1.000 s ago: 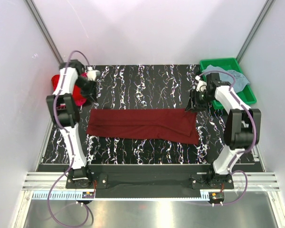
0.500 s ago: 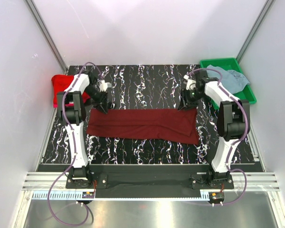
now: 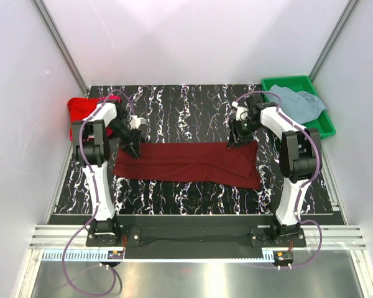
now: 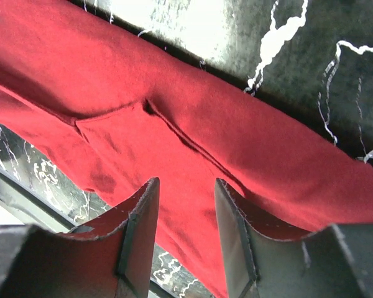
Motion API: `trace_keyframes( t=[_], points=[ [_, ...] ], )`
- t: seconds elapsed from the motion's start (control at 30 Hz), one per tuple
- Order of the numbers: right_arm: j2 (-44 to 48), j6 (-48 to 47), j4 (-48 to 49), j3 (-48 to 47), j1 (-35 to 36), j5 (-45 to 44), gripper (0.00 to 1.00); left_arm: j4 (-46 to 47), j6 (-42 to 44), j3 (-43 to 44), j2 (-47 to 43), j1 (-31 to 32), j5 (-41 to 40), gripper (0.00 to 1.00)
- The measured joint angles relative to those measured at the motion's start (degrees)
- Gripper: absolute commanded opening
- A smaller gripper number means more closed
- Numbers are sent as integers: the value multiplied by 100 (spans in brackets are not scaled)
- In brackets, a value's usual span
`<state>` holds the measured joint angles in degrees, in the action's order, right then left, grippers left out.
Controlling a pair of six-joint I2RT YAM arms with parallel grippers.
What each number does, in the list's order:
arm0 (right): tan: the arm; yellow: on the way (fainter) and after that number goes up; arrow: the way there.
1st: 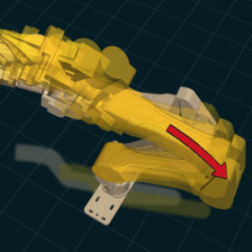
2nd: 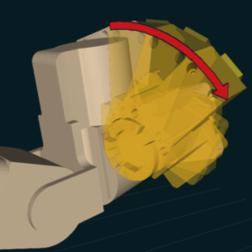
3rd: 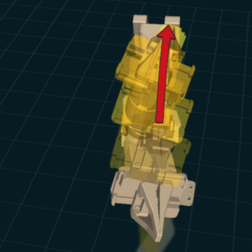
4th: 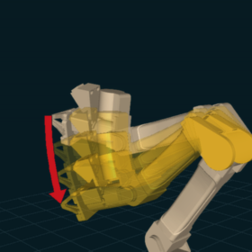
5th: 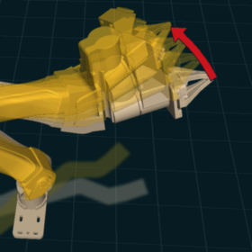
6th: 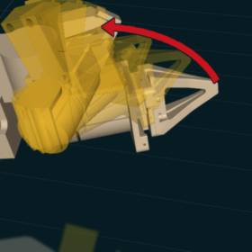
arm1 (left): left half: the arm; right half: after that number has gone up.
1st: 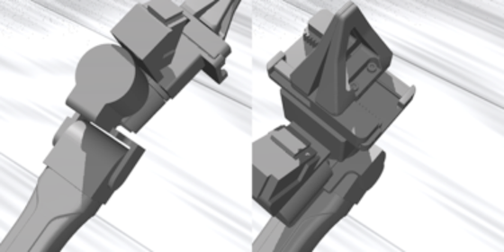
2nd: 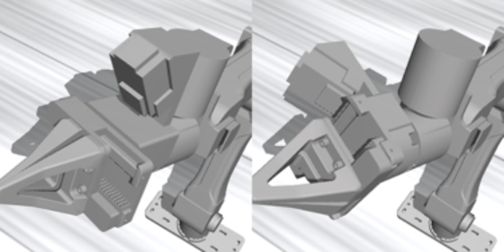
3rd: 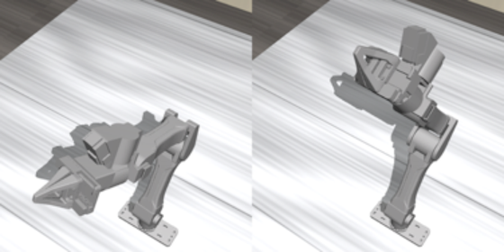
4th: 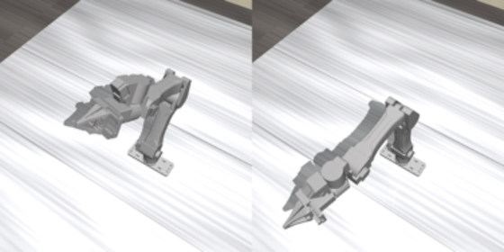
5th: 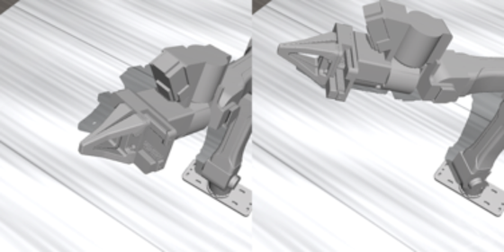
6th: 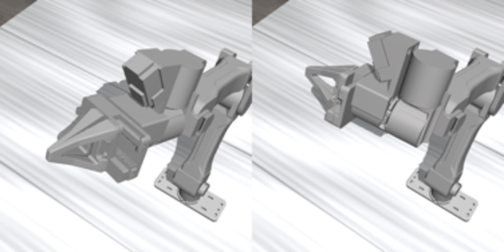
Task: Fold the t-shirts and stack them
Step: Fold the tshirt
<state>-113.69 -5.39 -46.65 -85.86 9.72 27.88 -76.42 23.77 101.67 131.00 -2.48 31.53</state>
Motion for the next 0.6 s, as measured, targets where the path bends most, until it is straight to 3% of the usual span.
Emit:
trace_keyframes(
  t=[0.33, 0.5, 0.6],
  points=[
    [-184, 39, 22, -234, 120, 4, 49, -59, 22, -1274, -1300, 0, -369, 28],
    [-184, 68, 46, -234, 120, 4, 49, -83, 22, -1239, -1633, 0, -529, 27],
    [-186, 68, 44, -275, 122, -2, 49, -238, -7, -623, -1318, 20, -522, 27]
  ],
)
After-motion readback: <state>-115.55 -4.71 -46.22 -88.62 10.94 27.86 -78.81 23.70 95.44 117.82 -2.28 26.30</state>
